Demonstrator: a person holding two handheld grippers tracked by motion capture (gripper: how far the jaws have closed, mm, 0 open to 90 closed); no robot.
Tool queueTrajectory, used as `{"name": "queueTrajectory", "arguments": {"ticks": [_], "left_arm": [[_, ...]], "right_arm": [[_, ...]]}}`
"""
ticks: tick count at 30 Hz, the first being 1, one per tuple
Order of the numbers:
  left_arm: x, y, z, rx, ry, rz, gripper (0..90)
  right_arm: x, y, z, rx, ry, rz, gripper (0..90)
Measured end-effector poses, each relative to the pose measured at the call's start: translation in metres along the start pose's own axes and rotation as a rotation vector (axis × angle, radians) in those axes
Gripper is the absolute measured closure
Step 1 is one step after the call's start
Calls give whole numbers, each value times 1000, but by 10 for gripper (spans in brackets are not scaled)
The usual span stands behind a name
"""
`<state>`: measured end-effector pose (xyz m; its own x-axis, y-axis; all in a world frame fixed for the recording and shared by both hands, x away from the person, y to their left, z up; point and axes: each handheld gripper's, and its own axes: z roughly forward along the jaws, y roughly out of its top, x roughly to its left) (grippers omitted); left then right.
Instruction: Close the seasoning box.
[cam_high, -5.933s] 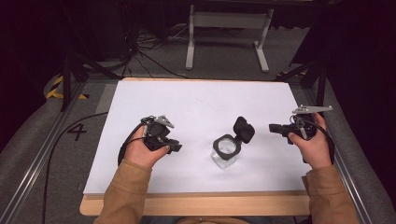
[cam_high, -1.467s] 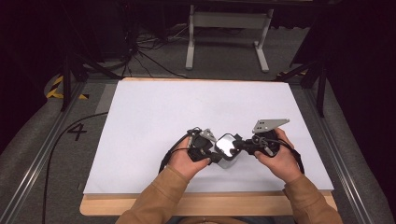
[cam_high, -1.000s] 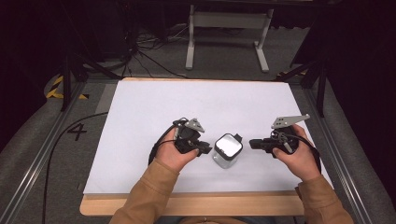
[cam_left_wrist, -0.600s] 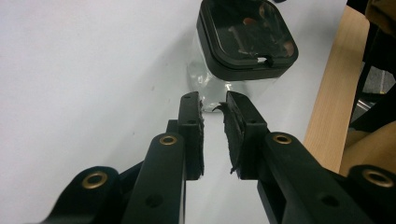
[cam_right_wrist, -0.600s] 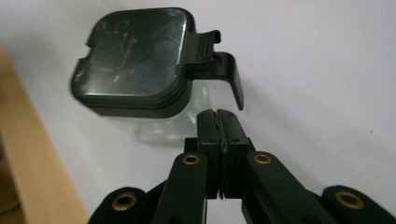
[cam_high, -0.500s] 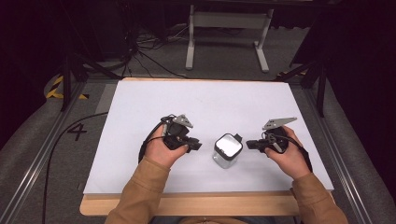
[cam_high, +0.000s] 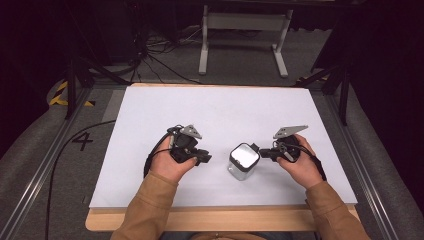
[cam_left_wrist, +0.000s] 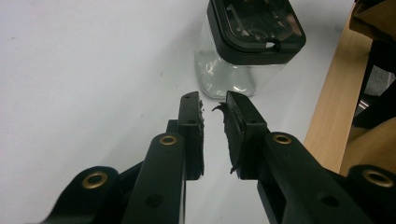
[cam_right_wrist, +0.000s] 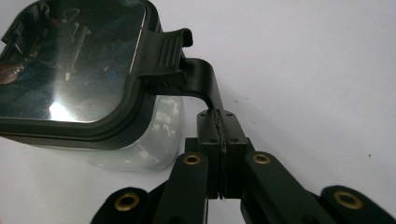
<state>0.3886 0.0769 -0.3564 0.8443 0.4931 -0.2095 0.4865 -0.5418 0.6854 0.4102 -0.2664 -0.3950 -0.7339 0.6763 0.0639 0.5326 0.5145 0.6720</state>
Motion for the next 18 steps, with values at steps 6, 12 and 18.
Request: {"name": "queueTrajectory", "arguments": {"ticks": [6, 12, 18], "left_arm": [[0, -5, -4, 5, 7, -12, 767], [0, -12, -8, 8, 19, -24, 767], [1, -16, -10, 12, 30, -31, 776]], "right_arm": [[-1, 4, 5, -12, -3, -12, 900], [-8, 8, 17, -44, 4, -1, 900], [-13, 12, 23, -62, 21, -1, 900]]}}
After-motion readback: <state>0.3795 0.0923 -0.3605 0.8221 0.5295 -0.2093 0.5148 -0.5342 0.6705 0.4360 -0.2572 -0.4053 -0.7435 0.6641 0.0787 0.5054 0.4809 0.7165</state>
